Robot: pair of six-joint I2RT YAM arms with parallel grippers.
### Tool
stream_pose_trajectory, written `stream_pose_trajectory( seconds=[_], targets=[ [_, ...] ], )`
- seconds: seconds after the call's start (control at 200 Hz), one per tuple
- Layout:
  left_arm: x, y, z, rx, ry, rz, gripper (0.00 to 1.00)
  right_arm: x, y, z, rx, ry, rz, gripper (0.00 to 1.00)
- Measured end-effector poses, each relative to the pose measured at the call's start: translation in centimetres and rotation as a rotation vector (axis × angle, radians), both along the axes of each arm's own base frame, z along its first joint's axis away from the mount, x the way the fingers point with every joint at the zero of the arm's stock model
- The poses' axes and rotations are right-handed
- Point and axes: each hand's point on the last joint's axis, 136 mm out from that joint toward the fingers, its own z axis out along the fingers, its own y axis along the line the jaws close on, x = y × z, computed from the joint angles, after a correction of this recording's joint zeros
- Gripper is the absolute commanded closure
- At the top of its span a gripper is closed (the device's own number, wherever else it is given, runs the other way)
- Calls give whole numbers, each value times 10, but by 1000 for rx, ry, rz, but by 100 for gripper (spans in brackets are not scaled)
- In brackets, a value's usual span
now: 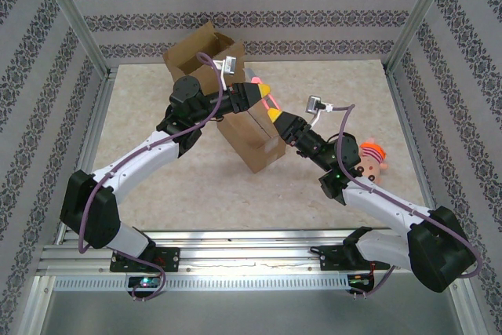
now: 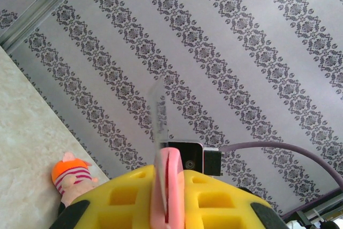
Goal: Unpack the express box
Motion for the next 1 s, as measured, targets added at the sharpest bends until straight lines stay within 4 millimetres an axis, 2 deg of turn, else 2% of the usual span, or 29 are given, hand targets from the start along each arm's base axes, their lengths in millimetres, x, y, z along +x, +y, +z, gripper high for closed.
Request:
stream_pose_trajectory(
  seconds=[0.355, 0.435, 0.555, 0.575, 0.615, 0.695, 0.715, 0.729, 0.769, 0.889, 0.999],
  targets=[
    [-1, 1, 2, -6, 7, -2, 100, 2, -3, 3, 13, -2, -17, 81],
    [-1, 1, 3, -11, 12, -4, 100, 1, -3, 4, 19, -5, -13, 86],
    [-2, 1, 4, -13, 11, -7, 100, -1, -2, 5, 22, -6, -7, 100],
    [-2, 1, 4, -14, 10, -7, 95, -1, -2, 5, 22, -6, -7, 100],
    [-2, 1, 4, -13, 10, -7, 78, -1, -2, 5, 22, -6, -7, 100],
    [-2, 1, 3, -6, -2, -2, 38, 0, -2, 4, 21, 0, -9, 100],
    [-2, 1, 2, -3, -3, -1, 22, 0, -2, 4, 19, 1, -10, 100],
    [-1, 1, 2, 1, -4, 2, 13, 1, -2, 4, 17, 3, -12, 100],
    [-1, 2, -1, 12, -3, 6, 1, 1, -1, 2, 8, 9, -14, 100],
    [0, 13, -6, 56, 6, 37, 0, 1, -2, 5, -29, 15, -29, 100],
    [4, 41, -1, 103, 3, 126, 0, 3, -4, 17, -81, -2, -55, 100]
  ],
)
